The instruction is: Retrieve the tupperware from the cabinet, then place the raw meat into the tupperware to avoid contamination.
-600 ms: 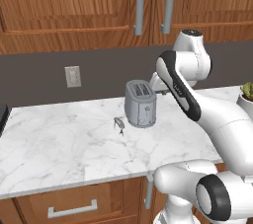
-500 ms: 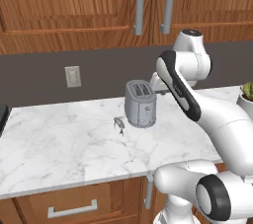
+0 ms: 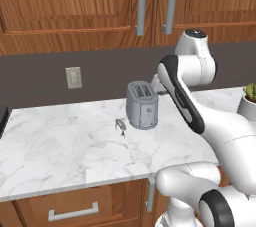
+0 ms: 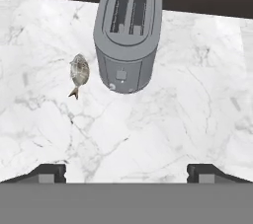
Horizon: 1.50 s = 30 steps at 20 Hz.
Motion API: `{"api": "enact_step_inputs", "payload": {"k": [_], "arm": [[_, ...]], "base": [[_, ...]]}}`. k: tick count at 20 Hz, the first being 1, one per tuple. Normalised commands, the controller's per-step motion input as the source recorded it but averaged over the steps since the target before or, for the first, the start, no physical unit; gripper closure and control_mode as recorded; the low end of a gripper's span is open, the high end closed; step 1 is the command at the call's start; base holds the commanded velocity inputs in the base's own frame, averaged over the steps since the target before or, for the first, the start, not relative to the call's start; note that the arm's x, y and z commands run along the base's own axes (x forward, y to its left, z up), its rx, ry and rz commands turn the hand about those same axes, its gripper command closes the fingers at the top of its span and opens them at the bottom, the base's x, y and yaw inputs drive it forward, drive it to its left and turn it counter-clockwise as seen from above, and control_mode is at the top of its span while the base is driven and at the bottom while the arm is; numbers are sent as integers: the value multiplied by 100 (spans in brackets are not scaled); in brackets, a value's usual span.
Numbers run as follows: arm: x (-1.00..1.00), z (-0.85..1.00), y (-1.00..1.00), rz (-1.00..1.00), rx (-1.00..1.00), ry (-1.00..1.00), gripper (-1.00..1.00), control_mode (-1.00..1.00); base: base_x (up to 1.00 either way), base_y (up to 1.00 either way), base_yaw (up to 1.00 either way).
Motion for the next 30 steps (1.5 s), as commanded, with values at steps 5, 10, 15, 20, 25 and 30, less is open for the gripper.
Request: {"api": "enact_step_inputs", "payload": {"k": [5,10,15,20,25,30], "arm": [[2,39,-2,-7,-5,-23,-100,-100],[0,58,-3,-11,4,-28,-100,-100],[0,64,-3,-5,15,-20,-100,-100],[4,73,-13,0,16,-11,-100,-100],[-10,68,-6,0,0,-14,-100,-100],[0,43,5,-2,-11,-16,-100,-100]], "base": [[0,0,0],[0,0,0],[0,0,0],[0,0,0],[0,0,0],[0,0,0]]}}
